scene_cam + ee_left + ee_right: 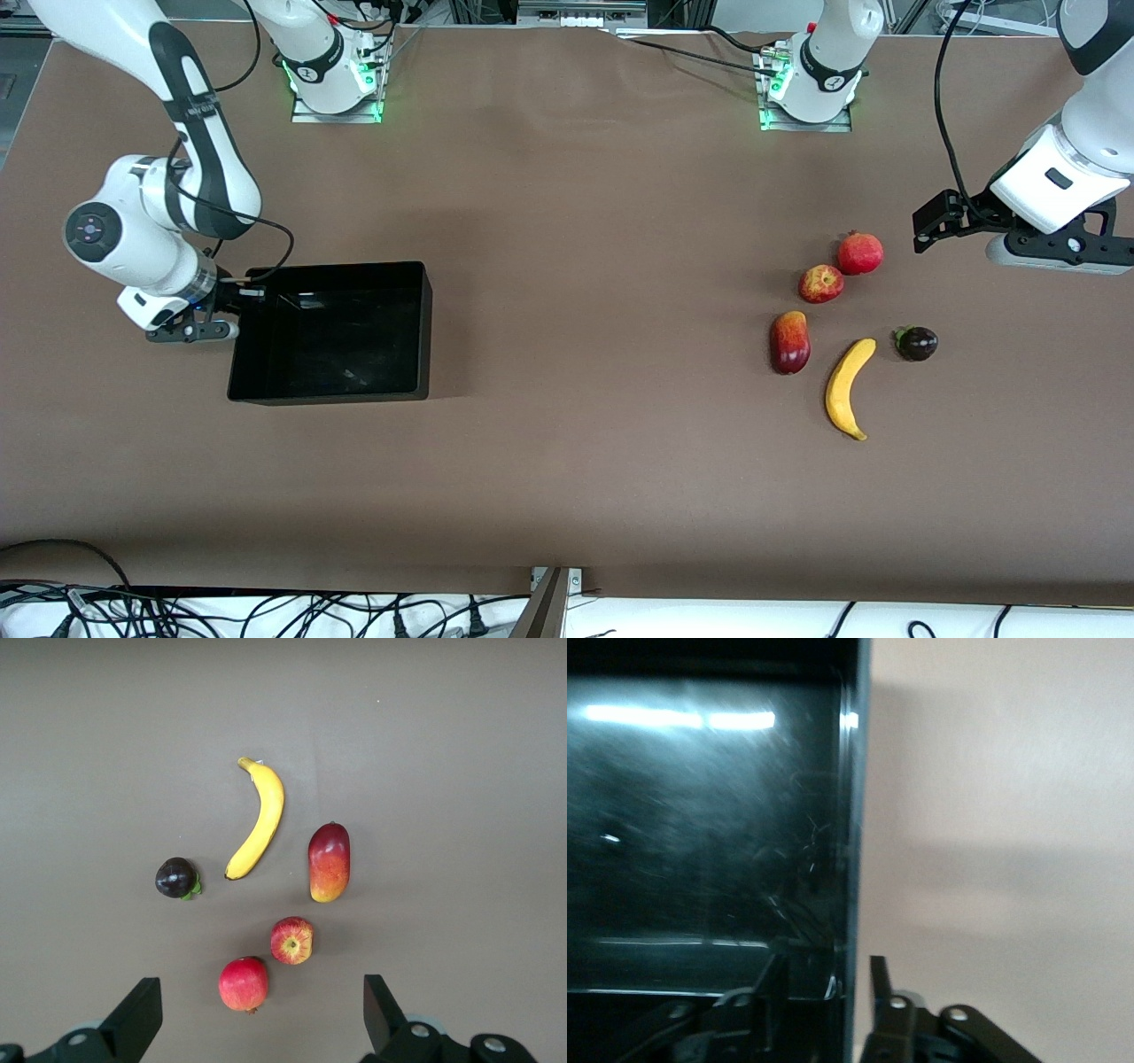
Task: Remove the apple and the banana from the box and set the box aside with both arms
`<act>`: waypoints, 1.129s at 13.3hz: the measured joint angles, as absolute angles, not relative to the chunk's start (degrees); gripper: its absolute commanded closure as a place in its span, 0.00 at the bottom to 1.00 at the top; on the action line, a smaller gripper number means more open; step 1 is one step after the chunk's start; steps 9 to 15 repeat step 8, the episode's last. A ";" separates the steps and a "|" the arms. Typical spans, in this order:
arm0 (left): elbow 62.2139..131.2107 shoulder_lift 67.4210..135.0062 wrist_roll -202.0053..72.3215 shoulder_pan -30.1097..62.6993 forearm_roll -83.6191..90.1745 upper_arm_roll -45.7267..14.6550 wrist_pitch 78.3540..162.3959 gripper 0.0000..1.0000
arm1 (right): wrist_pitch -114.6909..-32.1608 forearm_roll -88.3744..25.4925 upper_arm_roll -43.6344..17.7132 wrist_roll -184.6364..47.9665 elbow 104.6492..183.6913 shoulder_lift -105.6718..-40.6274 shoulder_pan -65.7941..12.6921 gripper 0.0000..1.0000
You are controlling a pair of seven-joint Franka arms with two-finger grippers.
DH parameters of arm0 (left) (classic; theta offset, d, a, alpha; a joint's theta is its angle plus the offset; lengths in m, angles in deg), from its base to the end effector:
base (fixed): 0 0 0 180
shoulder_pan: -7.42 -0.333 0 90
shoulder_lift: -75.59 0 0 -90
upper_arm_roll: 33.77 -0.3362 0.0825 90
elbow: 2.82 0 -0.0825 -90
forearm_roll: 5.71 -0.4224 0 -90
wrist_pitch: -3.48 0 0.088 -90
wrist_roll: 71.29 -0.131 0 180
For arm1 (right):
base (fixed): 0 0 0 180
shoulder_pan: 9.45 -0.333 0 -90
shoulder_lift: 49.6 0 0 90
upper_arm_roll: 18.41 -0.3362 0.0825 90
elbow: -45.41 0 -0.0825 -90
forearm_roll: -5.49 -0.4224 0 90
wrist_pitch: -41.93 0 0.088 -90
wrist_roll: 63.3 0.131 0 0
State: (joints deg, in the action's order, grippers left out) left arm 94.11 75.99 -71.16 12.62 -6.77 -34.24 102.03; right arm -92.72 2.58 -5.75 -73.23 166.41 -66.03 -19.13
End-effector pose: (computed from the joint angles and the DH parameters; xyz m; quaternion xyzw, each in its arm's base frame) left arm 0.6032 -0.0478 0.5675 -0.9990 0.0414 -0.0110 0.0087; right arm 0.6022 -0.0299 0.2458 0.9986 0.0461 -0.0217 0.0110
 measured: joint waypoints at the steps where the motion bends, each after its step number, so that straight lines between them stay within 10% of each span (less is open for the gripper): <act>1: 94.11 75.99 -71.16 12.63 -6.77 -34.24 102.02 0.00 | -87.45 2.58 -6.08 -73.23 162.56 -64.83 -19.43 0.00; 7: 94.11 75.99 -71.16 12.62 -6.77 -34.24 101.99 0.00 | -55.66 2.51 -7.46 -73.22 136.51 -58.35 -20.20 0.00; 15: 94.11 75.99 -71.16 12.62 -6.77 -34.24 101.97 0.00 | -53.62 2.50 -7.47 -73.22 134.06 -57.89 -20.22 0.00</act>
